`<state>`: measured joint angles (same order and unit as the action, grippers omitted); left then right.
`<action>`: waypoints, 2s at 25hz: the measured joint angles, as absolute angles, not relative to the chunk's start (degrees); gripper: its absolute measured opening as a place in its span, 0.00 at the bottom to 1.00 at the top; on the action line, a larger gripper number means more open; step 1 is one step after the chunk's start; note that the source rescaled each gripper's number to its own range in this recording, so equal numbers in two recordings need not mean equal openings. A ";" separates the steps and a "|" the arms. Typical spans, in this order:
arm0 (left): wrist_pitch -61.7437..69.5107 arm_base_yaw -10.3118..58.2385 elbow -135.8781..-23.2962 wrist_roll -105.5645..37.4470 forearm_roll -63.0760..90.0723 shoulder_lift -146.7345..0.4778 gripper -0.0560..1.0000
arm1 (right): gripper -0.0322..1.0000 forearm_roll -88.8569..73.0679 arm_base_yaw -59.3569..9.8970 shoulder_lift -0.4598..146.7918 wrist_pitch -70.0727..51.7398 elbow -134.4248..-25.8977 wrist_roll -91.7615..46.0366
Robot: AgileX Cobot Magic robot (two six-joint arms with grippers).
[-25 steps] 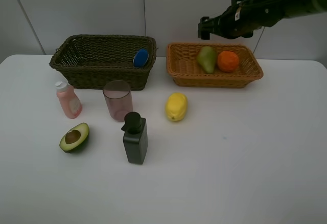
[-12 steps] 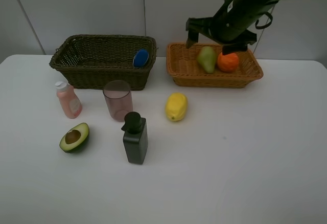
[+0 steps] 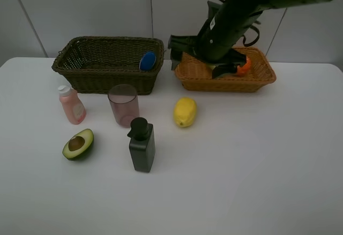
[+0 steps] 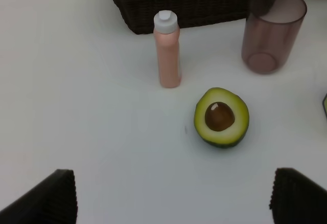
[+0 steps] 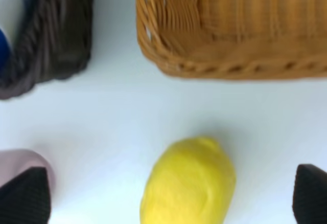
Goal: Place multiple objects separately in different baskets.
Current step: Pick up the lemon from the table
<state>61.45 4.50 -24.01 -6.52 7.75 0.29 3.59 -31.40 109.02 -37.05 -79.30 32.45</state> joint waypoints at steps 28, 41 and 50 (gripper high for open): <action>61.45 4.50 -24.01 -6.52 7.75 0.29 1.00 | 1.00 -4.85 -31.68 121.94 -35.97 -79.30 33.81; 61.45 4.50 -24.01 -6.52 7.75 0.29 1.00 | 1.00 -5.74 -31.68 122.14 -35.38 -79.30 33.81; 61.45 4.50 -24.01 -6.52 7.75 0.29 1.00 | 0.97 -5.81 -31.68 122.14 -35.40 -79.30 33.81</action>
